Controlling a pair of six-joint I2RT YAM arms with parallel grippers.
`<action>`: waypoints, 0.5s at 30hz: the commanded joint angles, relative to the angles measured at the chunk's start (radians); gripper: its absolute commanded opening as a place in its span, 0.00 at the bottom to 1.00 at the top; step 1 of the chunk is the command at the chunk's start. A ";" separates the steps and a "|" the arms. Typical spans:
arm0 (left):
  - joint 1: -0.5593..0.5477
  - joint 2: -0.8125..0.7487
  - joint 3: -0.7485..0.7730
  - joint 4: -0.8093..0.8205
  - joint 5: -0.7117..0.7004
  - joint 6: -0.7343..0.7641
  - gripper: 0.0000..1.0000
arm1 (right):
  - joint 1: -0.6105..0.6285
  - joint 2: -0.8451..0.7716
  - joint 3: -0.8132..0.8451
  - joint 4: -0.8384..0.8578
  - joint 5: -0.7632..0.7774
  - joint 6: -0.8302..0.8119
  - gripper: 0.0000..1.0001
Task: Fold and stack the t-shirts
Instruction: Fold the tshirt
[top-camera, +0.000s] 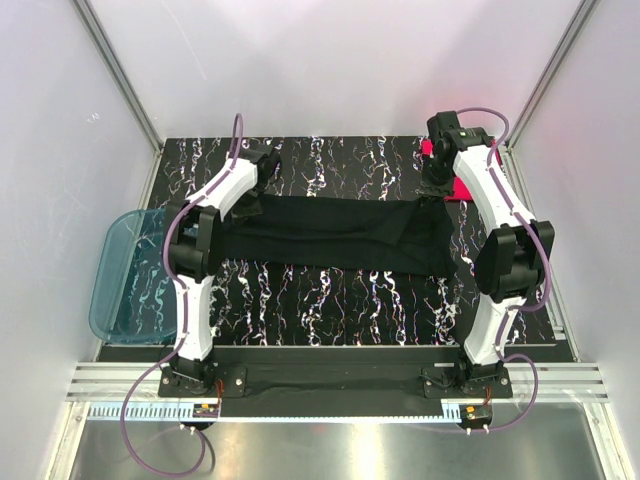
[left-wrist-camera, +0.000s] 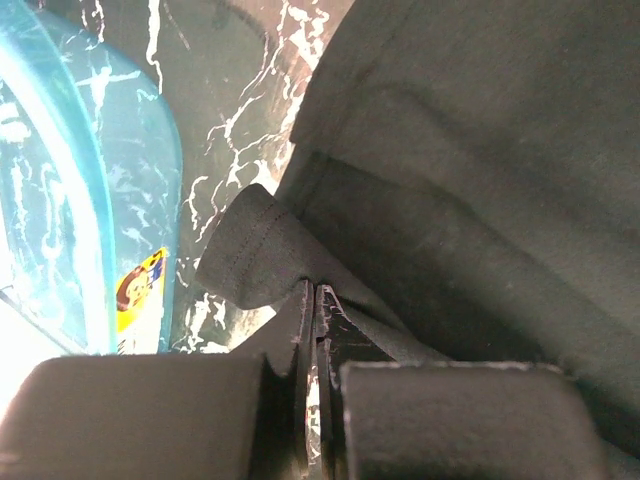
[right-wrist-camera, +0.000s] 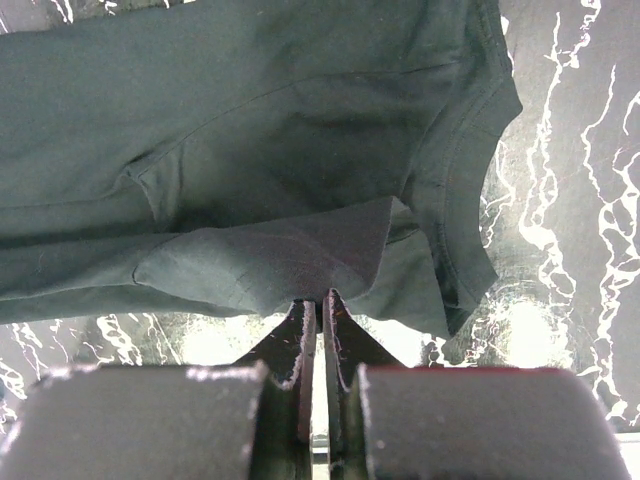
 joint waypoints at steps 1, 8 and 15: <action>0.010 0.016 0.060 0.017 0.013 0.022 0.00 | -0.013 0.008 0.037 0.028 -0.012 0.001 0.00; 0.022 0.034 0.074 0.026 0.019 0.027 0.00 | -0.024 0.044 0.053 0.064 -0.016 0.021 0.00; 0.050 0.060 0.095 0.036 0.003 0.027 0.07 | -0.049 0.109 0.082 0.153 -0.041 0.078 0.03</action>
